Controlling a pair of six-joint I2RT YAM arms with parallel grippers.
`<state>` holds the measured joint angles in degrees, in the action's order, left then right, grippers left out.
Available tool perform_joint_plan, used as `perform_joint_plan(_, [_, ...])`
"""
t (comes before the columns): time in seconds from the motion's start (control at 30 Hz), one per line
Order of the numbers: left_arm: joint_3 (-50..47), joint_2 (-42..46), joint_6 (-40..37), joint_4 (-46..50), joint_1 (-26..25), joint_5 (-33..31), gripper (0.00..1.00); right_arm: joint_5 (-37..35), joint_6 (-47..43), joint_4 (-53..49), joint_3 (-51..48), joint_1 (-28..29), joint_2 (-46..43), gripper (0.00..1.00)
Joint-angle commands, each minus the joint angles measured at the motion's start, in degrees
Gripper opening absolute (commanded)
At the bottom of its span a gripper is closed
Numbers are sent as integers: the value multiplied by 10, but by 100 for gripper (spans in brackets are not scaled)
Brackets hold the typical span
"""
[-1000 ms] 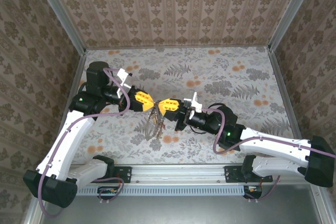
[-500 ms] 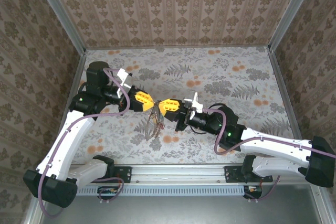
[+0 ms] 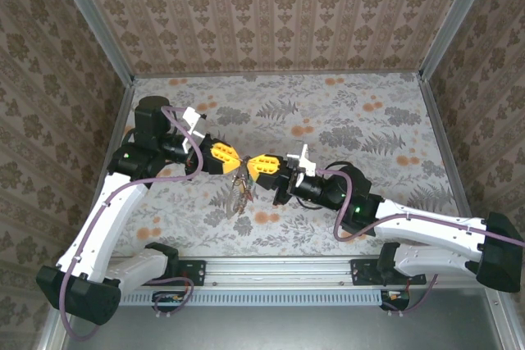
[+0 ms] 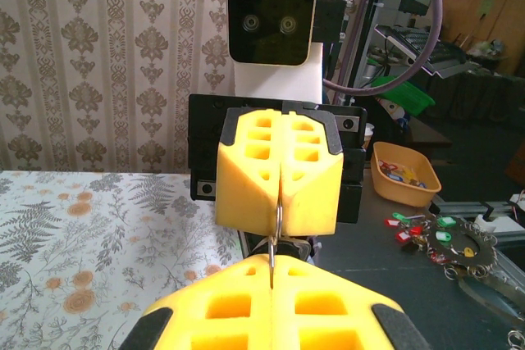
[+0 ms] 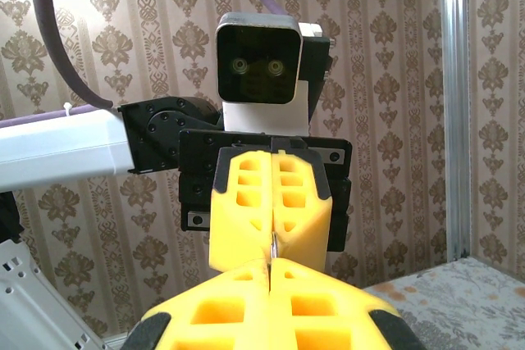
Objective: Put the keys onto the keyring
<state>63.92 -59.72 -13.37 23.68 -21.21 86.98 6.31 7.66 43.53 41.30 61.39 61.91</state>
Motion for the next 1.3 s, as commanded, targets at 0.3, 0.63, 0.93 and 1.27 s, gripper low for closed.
perform_joint_plan(0.3, [21, 16, -9, -10, 5, 14, 0, 9, 7, 11, 22, -5, 3, 0])
perform_joint_plan(0.63, [21, 15, -9, -10, 5, 13, 0, -1, 5, 5, 12, -4, -12, 0])
perform_joint_plan(0.93, [20, 15, -8, -10, 5, 13, 0, 1, 10, 12, 12, -4, -6, 0])
perform_joint_plan(1.27, [20, 16, -8, -10, 5, 13, 0, -4, 10, 14, 9, -3, -7, 0])
